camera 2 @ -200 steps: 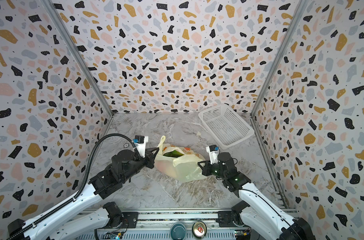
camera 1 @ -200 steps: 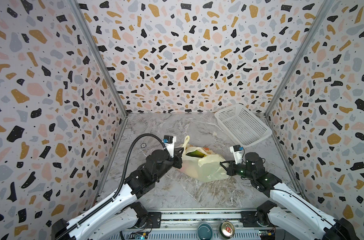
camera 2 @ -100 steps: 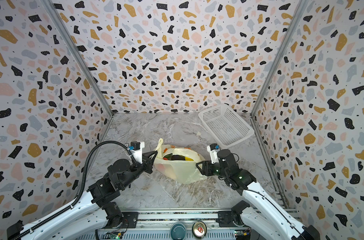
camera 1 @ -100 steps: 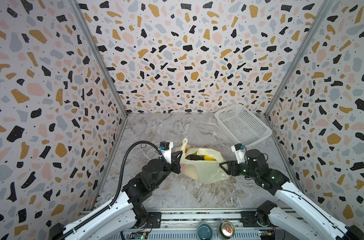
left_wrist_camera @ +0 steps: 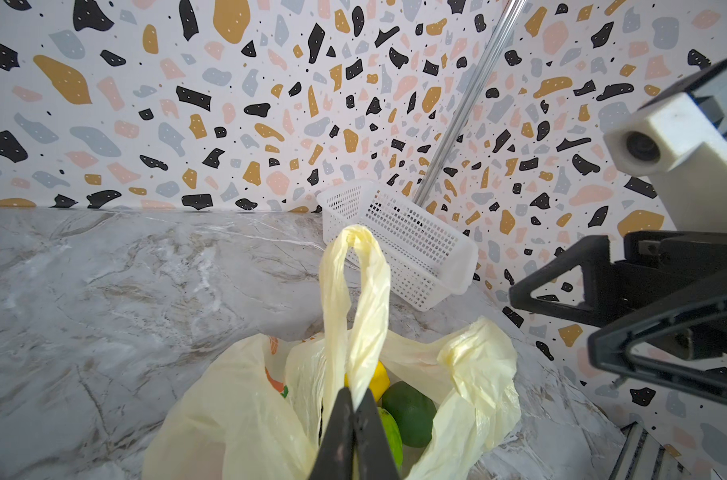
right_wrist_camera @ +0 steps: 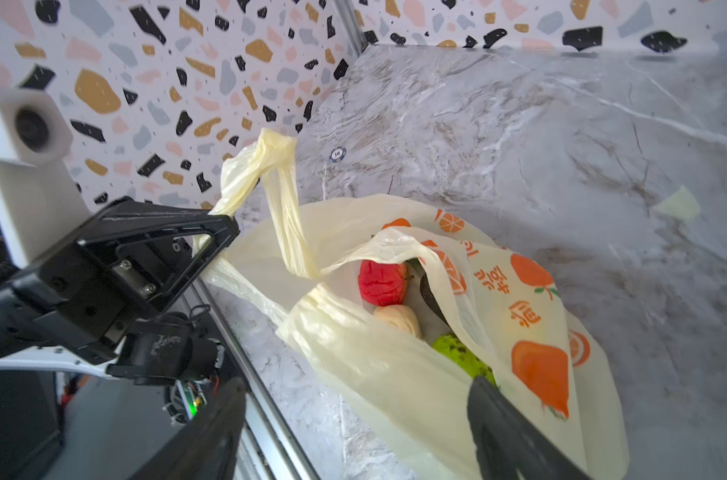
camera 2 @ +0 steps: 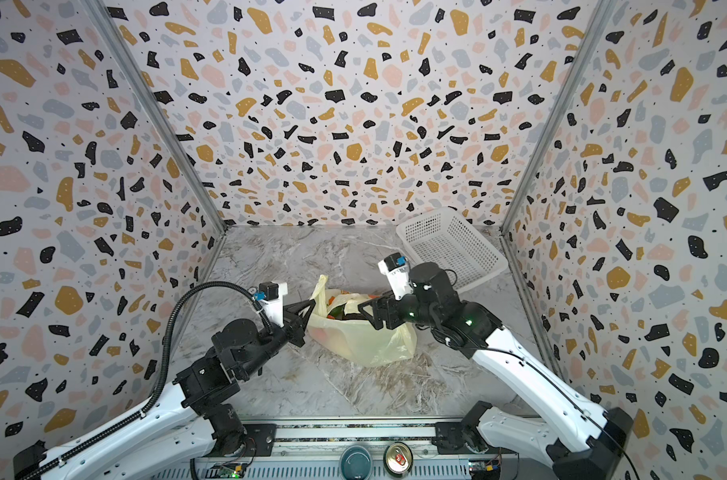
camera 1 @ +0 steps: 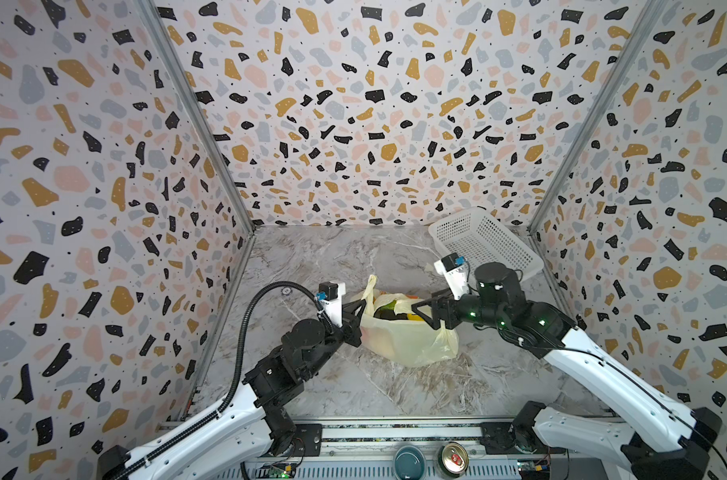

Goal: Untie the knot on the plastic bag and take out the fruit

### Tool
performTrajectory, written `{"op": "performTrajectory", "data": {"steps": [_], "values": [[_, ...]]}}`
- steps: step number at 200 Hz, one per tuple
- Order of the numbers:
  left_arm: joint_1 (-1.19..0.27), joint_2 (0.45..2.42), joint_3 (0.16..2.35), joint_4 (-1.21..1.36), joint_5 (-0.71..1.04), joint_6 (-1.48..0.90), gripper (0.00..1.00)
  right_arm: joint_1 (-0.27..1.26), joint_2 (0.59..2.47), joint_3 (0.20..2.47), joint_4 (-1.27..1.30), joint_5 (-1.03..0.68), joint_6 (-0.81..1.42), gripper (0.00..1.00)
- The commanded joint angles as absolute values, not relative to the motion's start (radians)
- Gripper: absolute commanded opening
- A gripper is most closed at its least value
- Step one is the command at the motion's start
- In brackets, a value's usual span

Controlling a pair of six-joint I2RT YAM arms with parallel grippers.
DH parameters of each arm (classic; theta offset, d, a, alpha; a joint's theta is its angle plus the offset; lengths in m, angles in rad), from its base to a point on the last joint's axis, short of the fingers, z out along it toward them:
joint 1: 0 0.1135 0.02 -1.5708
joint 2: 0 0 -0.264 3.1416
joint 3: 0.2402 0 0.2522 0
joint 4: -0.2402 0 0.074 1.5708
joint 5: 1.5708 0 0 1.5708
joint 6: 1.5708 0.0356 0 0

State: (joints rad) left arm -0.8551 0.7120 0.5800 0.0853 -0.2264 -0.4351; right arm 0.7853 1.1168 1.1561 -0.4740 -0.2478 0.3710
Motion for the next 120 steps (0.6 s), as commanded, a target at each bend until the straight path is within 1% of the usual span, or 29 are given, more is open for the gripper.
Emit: {"op": "performTrajectory", "data": {"steps": [1,26,34,40,45,49,50,53,54,55,58,59,64,77,92,105,120], "values": [[-0.861,0.706,0.601,0.136,-0.234,-0.417,0.00,0.862,1.136,1.225,-0.558,-0.121,0.257,0.91],[-0.864,0.702,0.602,0.134,-0.233,-0.414,0.00,0.927,1.171,1.220,-0.568,0.056,0.208,0.91],[-0.864,0.701,0.599,0.136,-0.231,-0.415,0.00,0.929,1.185,1.213,-0.557,0.094,0.193,0.90],[-0.865,0.700,0.597,0.136,-0.233,-0.416,0.00,0.929,1.195,1.209,-0.550,0.128,0.188,0.86],[-0.865,0.700,0.595,0.134,-0.235,-0.416,0.00,0.929,1.199,1.206,-0.545,0.147,0.184,0.81],[-0.864,0.698,0.595,0.134,-0.236,-0.416,0.00,0.929,1.203,1.203,-0.542,0.170,0.182,0.72],[-0.865,0.699,0.594,0.134,-0.236,-0.416,0.00,0.929,1.203,1.203,-0.542,0.170,0.182,0.72],[-0.865,0.698,0.594,0.134,-0.237,-0.417,0.00,0.929,1.204,1.202,-0.543,0.191,0.184,0.63],[-0.865,0.697,0.594,0.133,-0.238,-0.417,0.00,0.929,1.204,1.202,-0.543,0.191,0.184,0.63],[-0.864,0.697,0.594,0.132,-0.239,-0.418,0.00,0.929,1.205,1.203,-0.544,0.195,0.185,0.60],[-0.864,0.697,0.593,0.130,-0.240,-0.417,0.00,0.929,1.202,1.204,-0.546,0.216,0.189,0.49],[-0.865,0.697,0.593,0.130,-0.241,-0.417,0.00,0.929,1.202,1.204,-0.546,0.216,0.189,0.49],[-0.865,0.695,0.592,0.130,-0.243,-0.419,0.00,0.929,1.197,1.203,-0.548,0.235,0.192,0.38],[-0.865,0.691,0.590,0.127,-0.248,-0.420,0.00,0.928,1.170,1.186,-0.552,0.272,0.204,0.23],[-0.864,0.689,0.586,0.127,-0.249,-0.419,0.00,0.910,1.131,1.157,-0.572,0.310,0.239,0.01],[-0.865,0.689,0.584,0.126,-0.249,-0.416,0.00,0.863,1.083,1.113,-0.578,0.301,0.285,0.00],[-0.865,0.689,0.579,0.127,-0.250,-0.417,0.00,0.766,1.005,1.037,-0.558,0.208,0.343,0.00]]}}
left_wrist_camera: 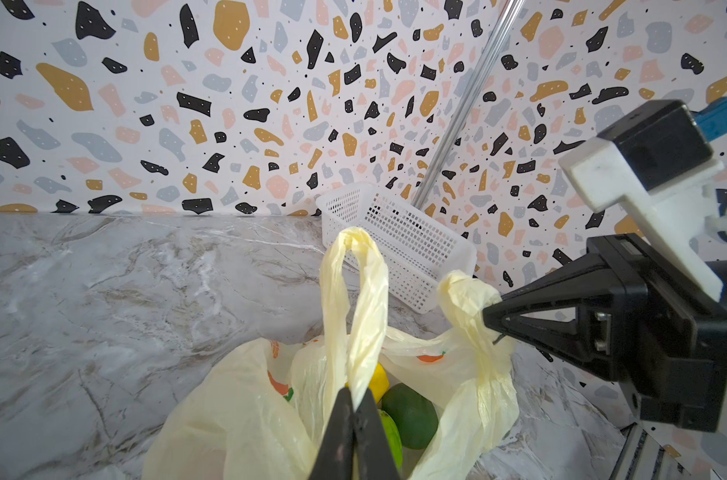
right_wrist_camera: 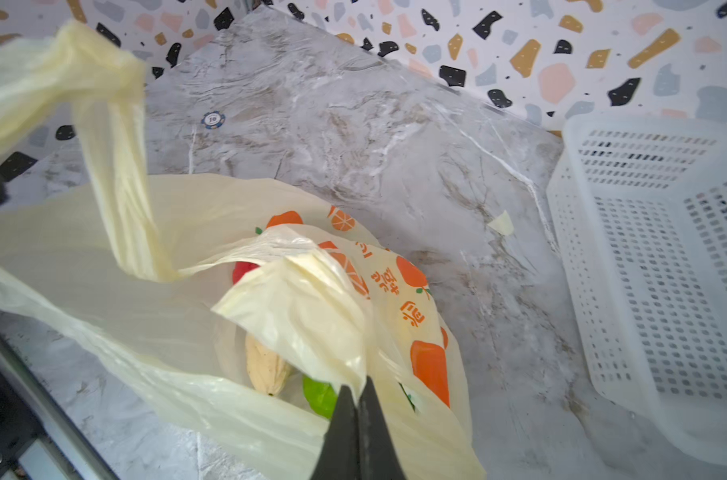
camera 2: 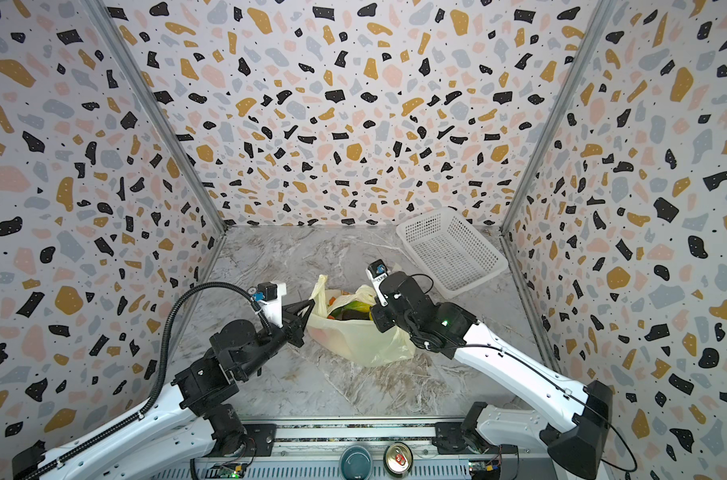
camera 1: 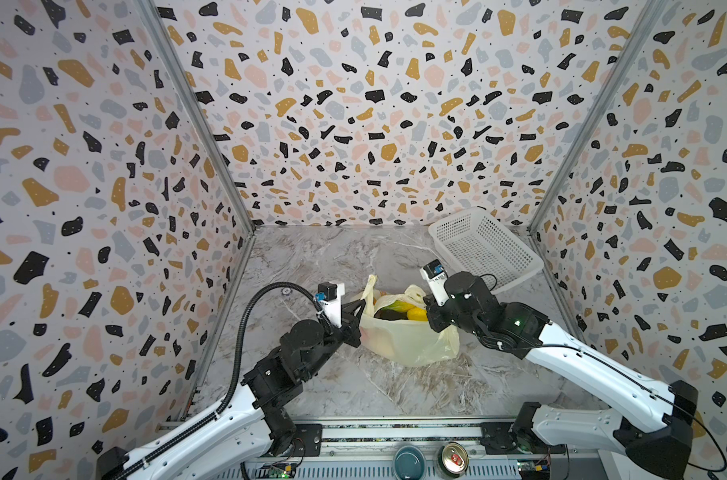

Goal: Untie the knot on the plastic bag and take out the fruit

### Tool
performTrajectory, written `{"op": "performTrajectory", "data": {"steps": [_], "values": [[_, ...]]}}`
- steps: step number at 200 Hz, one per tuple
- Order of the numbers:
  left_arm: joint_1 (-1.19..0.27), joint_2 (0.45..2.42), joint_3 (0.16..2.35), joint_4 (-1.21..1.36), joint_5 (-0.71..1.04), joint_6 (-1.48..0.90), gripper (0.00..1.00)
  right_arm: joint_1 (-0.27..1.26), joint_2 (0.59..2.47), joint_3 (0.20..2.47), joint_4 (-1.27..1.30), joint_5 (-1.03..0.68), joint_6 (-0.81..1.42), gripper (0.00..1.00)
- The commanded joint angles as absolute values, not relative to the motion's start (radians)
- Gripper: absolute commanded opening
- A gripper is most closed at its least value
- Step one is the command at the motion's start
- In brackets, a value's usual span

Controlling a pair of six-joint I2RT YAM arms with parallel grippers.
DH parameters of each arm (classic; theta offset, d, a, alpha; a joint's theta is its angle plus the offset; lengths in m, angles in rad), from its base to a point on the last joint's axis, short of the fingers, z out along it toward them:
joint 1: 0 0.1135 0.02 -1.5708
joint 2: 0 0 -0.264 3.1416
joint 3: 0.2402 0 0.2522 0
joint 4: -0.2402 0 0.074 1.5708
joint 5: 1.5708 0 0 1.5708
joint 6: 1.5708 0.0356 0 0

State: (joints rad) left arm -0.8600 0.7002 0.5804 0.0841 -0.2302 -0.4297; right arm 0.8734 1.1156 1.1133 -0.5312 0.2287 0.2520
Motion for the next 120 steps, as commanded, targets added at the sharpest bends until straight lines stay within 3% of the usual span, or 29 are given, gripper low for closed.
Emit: {"op": "performTrajectory", "data": {"steps": [1,46,120], "values": [[-0.864,0.689,0.579,0.127,-0.251,-0.417,0.00,0.760,1.000,1.031,-0.557,0.197,0.348,0.00],[-0.865,0.663,0.561,0.112,-0.274,-0.425,0.00,0.488,0.866,0.755,-0.497,-0.065,0.497,0.00],[-0.866,0.643,0.460,0.088,-0.251,-0.476,0.00,0.487,0.896,0.479,-0.313,-0.158,0.595,0.00]]}}
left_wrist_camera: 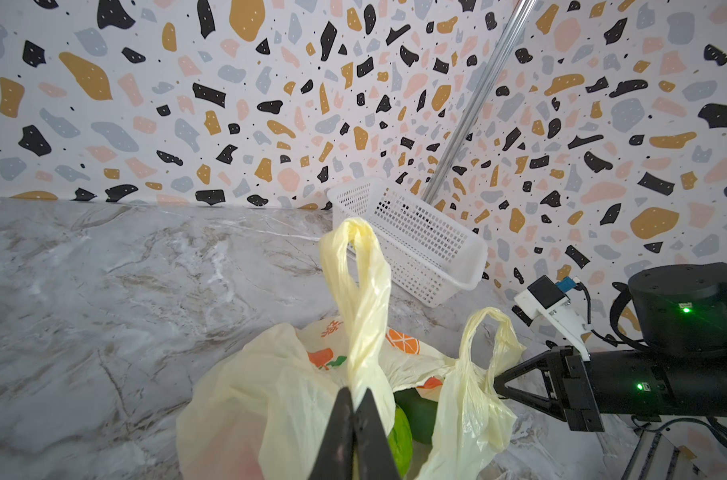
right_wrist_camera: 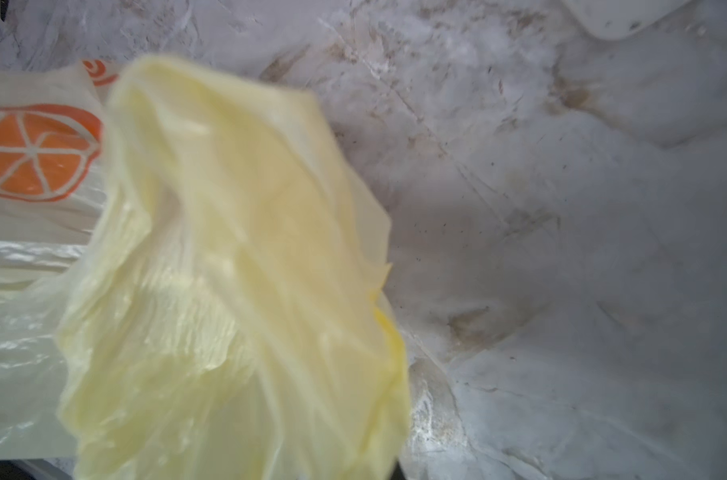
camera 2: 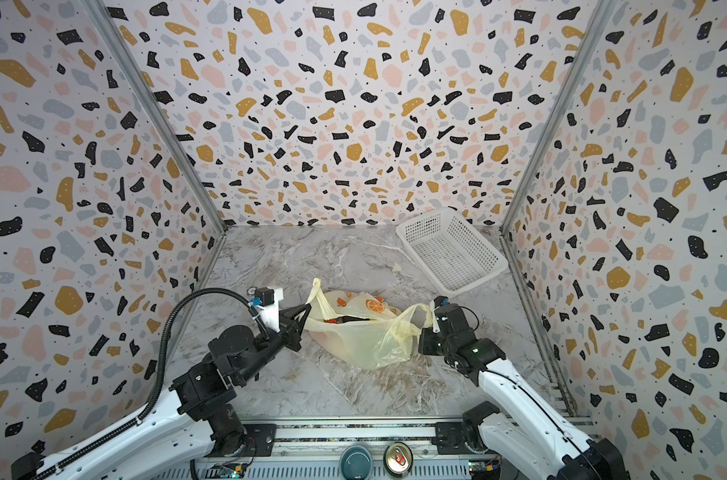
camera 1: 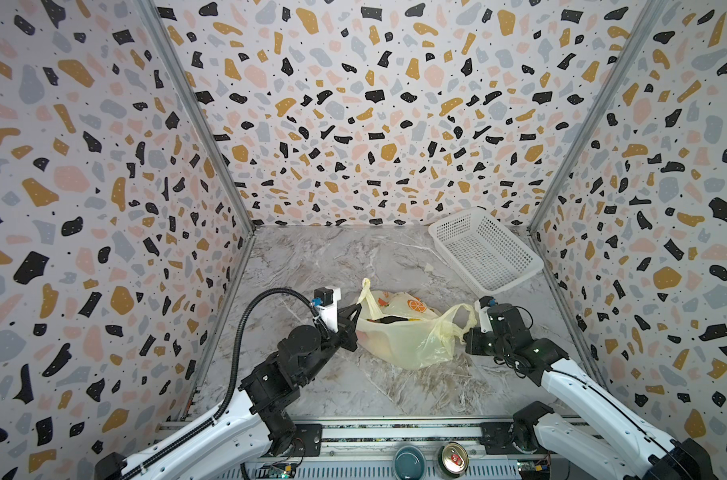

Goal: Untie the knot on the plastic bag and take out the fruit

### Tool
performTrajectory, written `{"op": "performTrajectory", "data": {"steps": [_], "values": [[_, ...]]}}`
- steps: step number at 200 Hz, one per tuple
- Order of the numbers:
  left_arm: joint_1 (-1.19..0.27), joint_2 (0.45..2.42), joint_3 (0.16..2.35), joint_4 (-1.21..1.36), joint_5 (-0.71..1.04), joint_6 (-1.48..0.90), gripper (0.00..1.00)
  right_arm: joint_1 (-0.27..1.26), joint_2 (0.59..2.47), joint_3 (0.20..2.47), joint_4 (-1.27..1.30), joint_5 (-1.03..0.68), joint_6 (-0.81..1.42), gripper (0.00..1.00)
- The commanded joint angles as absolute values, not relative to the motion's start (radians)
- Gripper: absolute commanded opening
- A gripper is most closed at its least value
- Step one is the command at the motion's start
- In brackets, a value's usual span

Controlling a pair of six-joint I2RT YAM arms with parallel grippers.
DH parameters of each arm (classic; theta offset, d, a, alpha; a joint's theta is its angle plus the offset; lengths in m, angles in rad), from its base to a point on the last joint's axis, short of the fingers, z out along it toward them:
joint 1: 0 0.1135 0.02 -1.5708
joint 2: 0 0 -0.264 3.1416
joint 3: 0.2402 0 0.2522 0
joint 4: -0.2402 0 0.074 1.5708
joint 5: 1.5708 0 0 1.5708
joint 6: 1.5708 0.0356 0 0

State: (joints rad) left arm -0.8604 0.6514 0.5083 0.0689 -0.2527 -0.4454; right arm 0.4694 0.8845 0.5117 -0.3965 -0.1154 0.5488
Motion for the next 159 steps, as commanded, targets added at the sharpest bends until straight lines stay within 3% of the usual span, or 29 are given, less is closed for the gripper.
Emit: {"op": "performTrajectory", "data": {"steps": [1,37,73,78,98,112,140,159], "values": [[-0.867,0.644,0.459,0.088,-0.252,-0.478,0.00,0.489,0.898,0.477,-0.312,-0.158,0.594,0.00],[-0.865,0.612,0.401,0.087,-0.278,-0.494,0.00,0.570,1.003,0.449,-0.301,-0.140,0.586,0.00],[-0.866,0.596,0.405,0.086,-0.299,-0.491,0.00,0.591,0.993,0.459,-0.329,-0.112,0.560,0.01],[-0.866,0.596,0.410,0.090,-0.301,-0.489,0.00,0.590,0.988,0.468,-0.344,-0.113,0.554,0.06],[-0.866,0.605,0.444,0.107,-0.297,-0.469,0.00,0.592,0.963,0.526,-0.424,-0.172,0.545,0.44],[-0.866,0.624,0.471,0.108,-0.286,-0.448,0.00,0.595,0.943,0.581,-0.506,-0.187,0.569,0.62],[-0.865,0.646,0.488,0.127,-0.271,-0.430,0.00,0.600,0.851,0.675,-0.647,-0.104,0.640,0.80],[-0.866,0.651,0.488,0.142,-0.270,-0.430,0.00,0.597,0.803,0.734,-0.707,-0.056,0.662,0.85]]}}
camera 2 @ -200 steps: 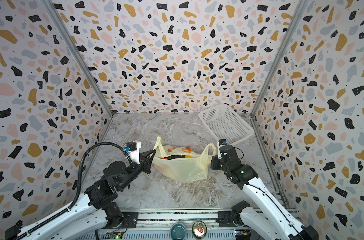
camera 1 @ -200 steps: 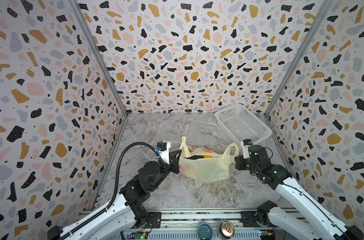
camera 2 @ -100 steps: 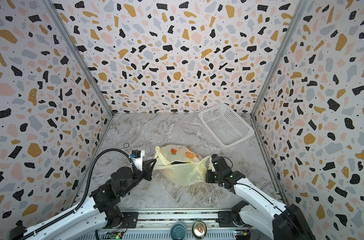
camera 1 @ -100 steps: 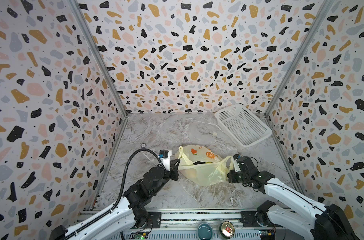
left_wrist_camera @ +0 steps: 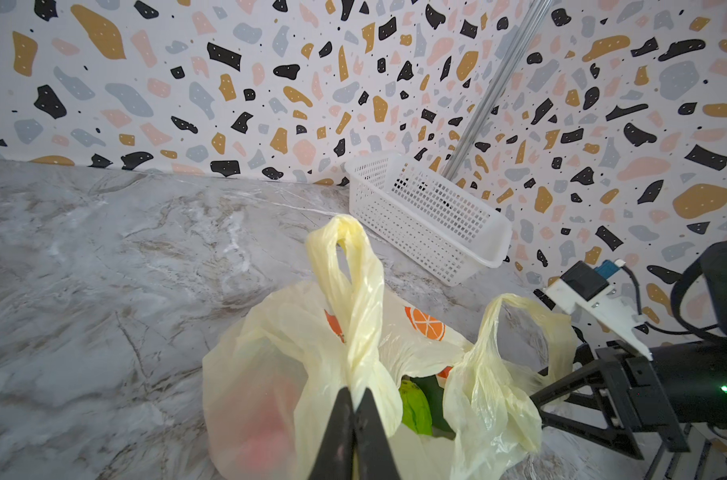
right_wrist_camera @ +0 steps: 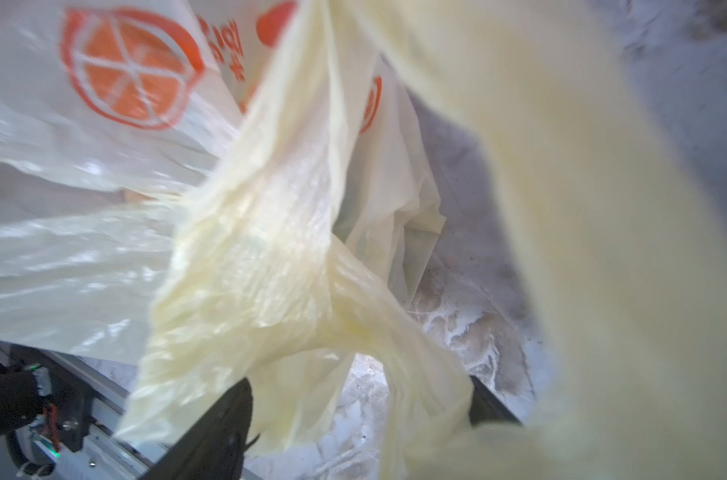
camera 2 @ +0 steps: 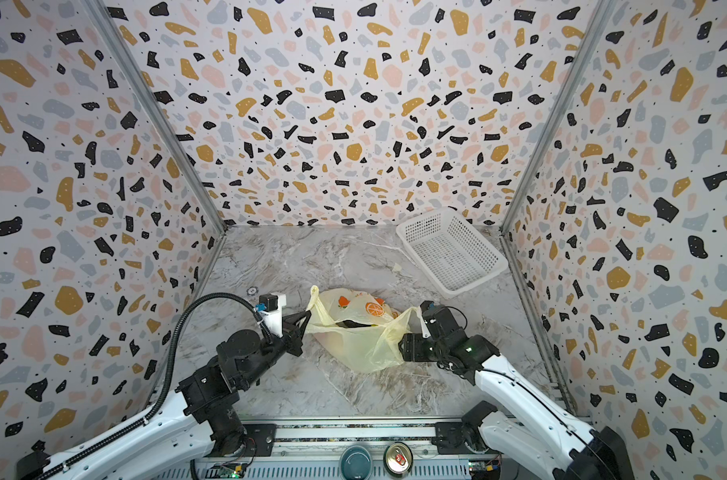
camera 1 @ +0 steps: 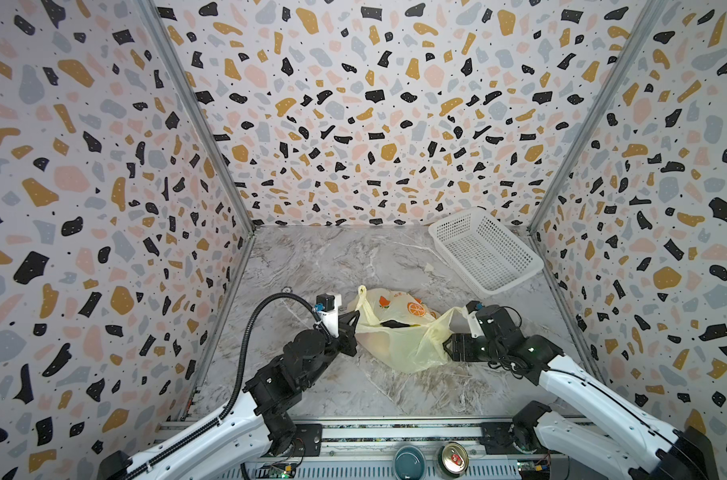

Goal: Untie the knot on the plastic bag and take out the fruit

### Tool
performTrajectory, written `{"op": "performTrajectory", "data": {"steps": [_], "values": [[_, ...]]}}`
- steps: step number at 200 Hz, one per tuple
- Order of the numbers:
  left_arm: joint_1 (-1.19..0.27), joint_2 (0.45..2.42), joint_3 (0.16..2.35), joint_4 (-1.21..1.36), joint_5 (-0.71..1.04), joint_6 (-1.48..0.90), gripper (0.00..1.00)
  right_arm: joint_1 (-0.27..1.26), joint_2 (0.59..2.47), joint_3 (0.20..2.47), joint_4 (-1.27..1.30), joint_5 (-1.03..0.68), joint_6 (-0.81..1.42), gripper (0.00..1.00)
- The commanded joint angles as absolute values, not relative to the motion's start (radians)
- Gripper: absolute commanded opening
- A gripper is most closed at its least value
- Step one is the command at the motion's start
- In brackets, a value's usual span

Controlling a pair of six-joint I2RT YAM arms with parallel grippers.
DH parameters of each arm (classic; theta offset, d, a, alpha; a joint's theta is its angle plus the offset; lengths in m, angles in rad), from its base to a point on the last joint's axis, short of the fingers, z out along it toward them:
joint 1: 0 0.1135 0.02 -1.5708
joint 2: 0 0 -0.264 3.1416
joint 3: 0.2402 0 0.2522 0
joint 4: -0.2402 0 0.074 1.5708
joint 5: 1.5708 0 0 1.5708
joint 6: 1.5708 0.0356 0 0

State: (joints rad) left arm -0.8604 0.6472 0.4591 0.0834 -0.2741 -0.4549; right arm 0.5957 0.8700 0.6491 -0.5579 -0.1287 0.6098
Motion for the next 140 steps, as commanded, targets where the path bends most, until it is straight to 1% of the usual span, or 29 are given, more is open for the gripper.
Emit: {"op": "performTrajectory", "data": {"steps": [1,21,28,44,75,91,110,125,134,140], "values": [[-0.866,0.652,0.488,0.143,-0.270,-0.430,0.00,0.597,0.801,0.738,-0.710,-0.056,0.662,0.85],[-0.865,0.653,0.494,0.143,-0.267,-0.428,0.00,0.597,0.796,0.841,-0.750,-0.059,0.659,0.86],[-0.865,0.651,0.498,0.141,-0.266,-0.424,0.00,0.599,0.803,0.881,-0.770,-0.058,0.655,0.89],[-0.866,0.644,0.514,0.129,-0.267,-0.416,0.00,0.599,0.824,0.966,-0.811,-0.064,0.637,0.91],[-0.867,0.633,0.540,0.124,-0.270,-0.403,0.00,0.603,0.856,1.104,-0.846,-0.046,0.596,0.91],[-0.866,0.634,0.544,0.134,-0.259,-0.402,0.00,0.604,0.893,1.156,-0.807,-0.090,0.562,0.90],[-0.867,0.630,0.542,0.144,-0.245,-0.405,0.00,0.625,0.963,1.169,-0.723,-0.190,0.522,0.81],[-0.867,0.619,0.540,0.151,-0.236,-0.402,0.00,0.670,1.021,1.149,-0.637,-0.222,0.508,0.70],[-0.869,0.607,0.538,0.160,-0.231,-0.401,0.00,0.702,1.062,1.139,-0.588,-0.231,0.497,0.61],[-0.870,0.600,0.539,0.165,-0.231,-0.399,0.00,0.722,1.081,1.135,-0.561,-0.230,0.490,0.57]]}}
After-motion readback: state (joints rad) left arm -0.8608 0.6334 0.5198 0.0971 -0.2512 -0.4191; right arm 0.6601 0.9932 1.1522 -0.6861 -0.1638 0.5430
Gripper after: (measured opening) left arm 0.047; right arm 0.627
